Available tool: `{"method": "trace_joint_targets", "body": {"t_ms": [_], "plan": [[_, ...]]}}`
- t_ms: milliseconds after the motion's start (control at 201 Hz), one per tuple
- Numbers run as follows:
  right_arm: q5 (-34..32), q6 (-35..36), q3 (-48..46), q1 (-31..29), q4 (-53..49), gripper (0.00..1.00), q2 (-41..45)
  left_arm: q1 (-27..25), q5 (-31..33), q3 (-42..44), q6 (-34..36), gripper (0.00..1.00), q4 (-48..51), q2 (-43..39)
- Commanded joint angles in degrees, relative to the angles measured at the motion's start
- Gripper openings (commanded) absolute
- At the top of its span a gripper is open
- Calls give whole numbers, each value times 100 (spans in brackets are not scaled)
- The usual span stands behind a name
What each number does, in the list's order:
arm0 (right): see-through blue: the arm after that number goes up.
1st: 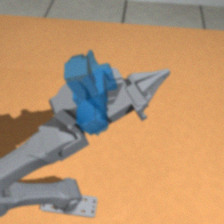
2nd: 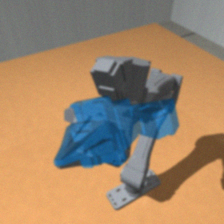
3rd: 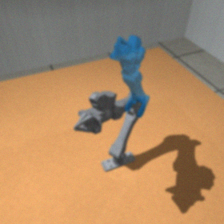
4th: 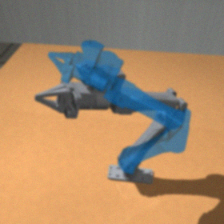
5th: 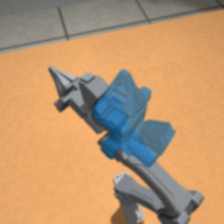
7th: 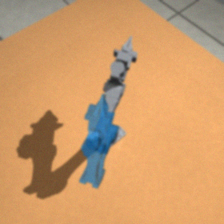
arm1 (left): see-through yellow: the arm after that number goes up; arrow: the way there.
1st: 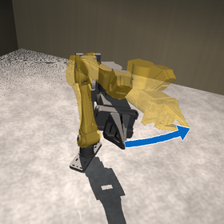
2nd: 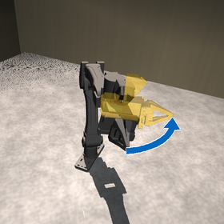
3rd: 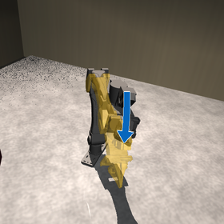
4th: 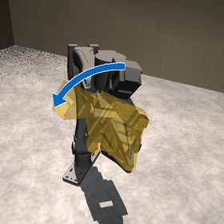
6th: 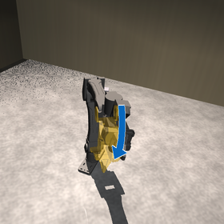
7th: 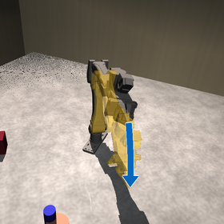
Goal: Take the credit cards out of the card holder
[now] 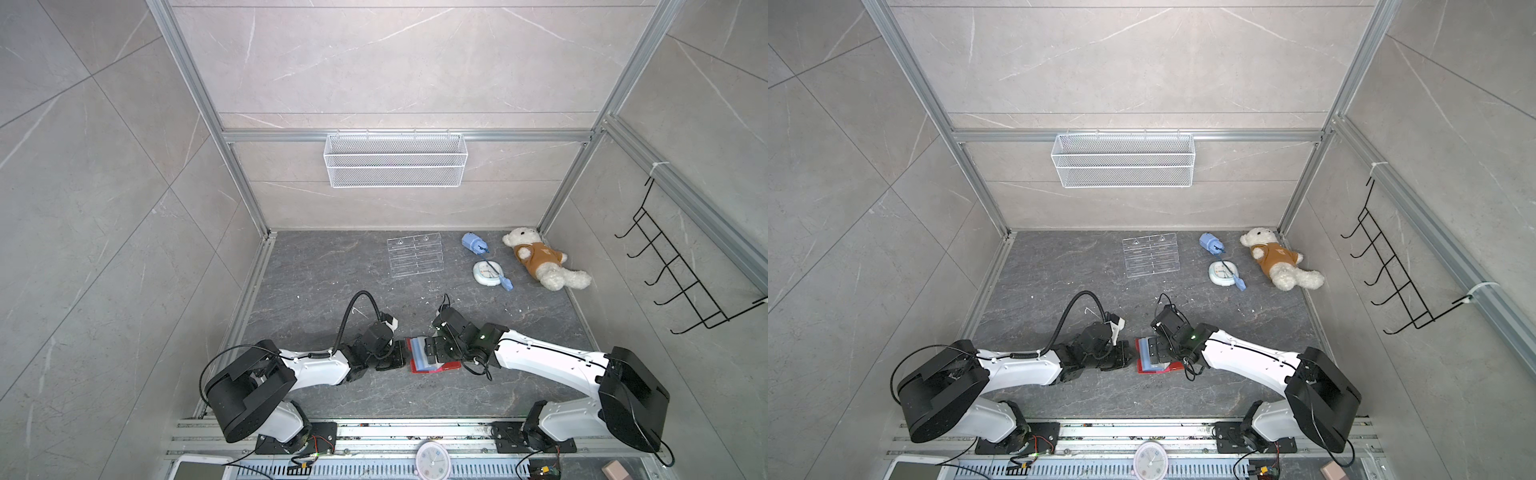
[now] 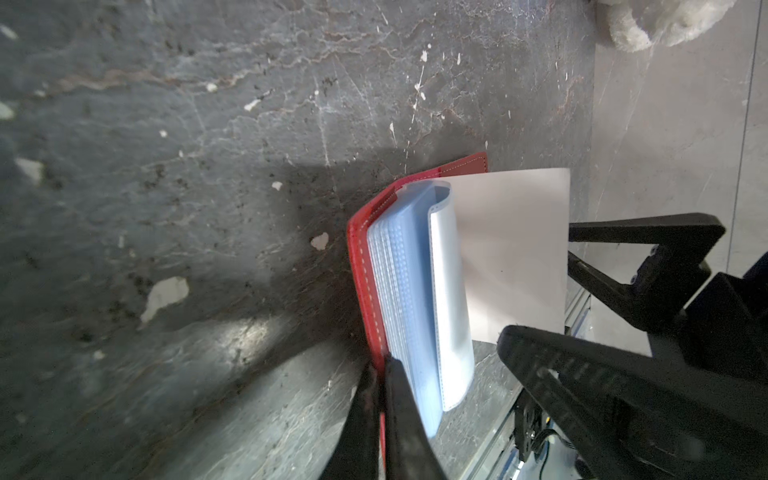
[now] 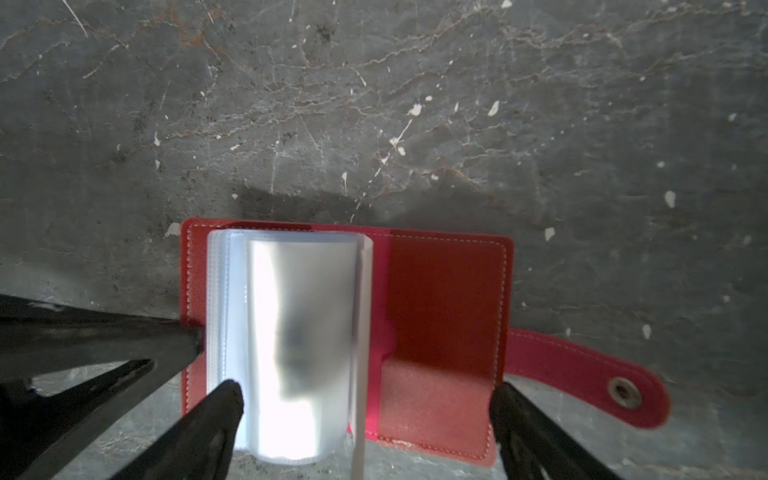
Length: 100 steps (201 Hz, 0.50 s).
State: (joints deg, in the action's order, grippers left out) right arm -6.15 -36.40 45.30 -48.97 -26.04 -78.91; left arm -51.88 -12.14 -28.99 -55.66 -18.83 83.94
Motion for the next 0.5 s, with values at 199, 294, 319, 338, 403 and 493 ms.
{"method": "trace_joint_targets", "body": {"t_ms": [199, 294, 319, 338, 403, 493], "plan": [[116, 19, 74, -26, -355, 96, 451, -24, -15, 52, 13, 0, -367, -35], [50, -1, 160, -123, -412, 96, 295, -24, -47, 87, -1, 0, -481, -53], [-6, -11, 200, -162, -454, 96, 215, -24, -51, 87, -6, 0, -490, -52], [-50, -7, 240, -188, -486, 96, 152, -29, -47, 94, -6, 0, -505, -61], [-171, -8, 355, -271, -557, 96, -79, -25, -57, 104, -6, 0, -536, -79], [-237, -16, 477, -362, -536, 96, -331, -24, -65, 121, -3, 0, -563, -115]]}}
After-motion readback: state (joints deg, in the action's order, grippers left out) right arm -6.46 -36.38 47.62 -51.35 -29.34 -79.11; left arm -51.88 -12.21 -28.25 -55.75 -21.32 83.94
